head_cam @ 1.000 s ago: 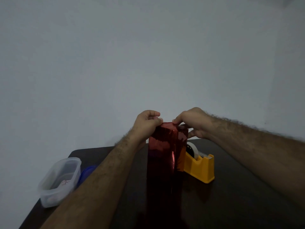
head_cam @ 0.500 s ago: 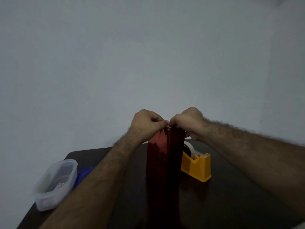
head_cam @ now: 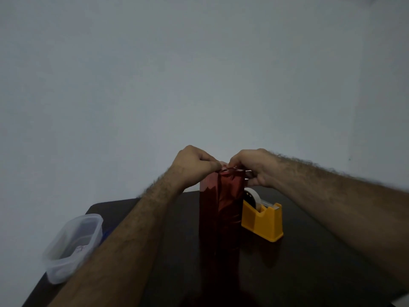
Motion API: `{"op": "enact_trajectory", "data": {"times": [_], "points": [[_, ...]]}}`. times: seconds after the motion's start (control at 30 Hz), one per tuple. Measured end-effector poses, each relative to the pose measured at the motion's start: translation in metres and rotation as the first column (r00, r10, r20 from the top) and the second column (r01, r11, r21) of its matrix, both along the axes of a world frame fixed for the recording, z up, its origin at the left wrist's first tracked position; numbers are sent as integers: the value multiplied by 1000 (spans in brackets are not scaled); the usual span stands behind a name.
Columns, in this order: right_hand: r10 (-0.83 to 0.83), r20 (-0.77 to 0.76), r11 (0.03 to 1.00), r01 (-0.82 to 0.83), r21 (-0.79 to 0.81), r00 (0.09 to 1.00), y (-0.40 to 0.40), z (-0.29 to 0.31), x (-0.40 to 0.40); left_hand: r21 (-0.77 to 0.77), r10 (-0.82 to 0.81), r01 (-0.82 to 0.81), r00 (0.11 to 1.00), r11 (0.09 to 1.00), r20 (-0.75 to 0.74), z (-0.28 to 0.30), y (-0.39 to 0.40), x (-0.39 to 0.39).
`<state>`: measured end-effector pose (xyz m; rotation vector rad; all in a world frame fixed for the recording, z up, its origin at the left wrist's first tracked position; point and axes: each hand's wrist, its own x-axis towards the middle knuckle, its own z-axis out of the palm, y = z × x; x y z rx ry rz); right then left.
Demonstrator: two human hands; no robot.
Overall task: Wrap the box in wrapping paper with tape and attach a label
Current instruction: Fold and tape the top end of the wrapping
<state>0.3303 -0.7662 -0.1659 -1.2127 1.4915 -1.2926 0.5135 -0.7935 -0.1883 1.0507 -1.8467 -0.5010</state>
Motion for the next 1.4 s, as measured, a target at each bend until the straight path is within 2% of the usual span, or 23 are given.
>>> {"op": "enact_trajectory", "data": {"times": [0.23, 0.47, 0.6, 0.7, 1.07, 1.17, 1.27, 1.33, 1.4], "points": [[28, 11, 999, -27, -21, 1000, -2, -5, 1, 22, -9, 9, 1000, 1000, -10, -1, -3, -1], [61, 25, 998, -60, -8, 998, -1, -7, -3, 78, -100, 110, 987, 991, -127, -7, -8, 1], [91, 61, 996, -91, -5, 994, 0, -7, -5, 68, -91, 101, 986, 993, -142, -7, -8, 1], [91, 19, 996, -90, -13, 996, 0, -8, -3, 79, -104, 116, 984, 990, -147, -5, -7, 2], [64, 29, 997, -63, -42, 997, -5, -17, -13, 105, -133, 165, 956, 981, -262, -8, -10, 0], [-104, -103, 993, 98, -65, 989, -17, -30, -42, 119, -109, 145, 957, 982, -269, -10, -11, 0], [-246, -388, 962, 274, 17, 888, -27, -40, -82, 122, -111, 151, 953, 981, -283, -11, -13, 1], [-176, -522, 934, 309, 178, 835, -28, -45, -103, 115, -118, 156, 951, 981, -287, -12, -15, 1], [-70, -558, 896, 298, 329, 827, -25, -49, -115, 107, -125, 162, 948, 981, -291, -13, -16, 0]]}}
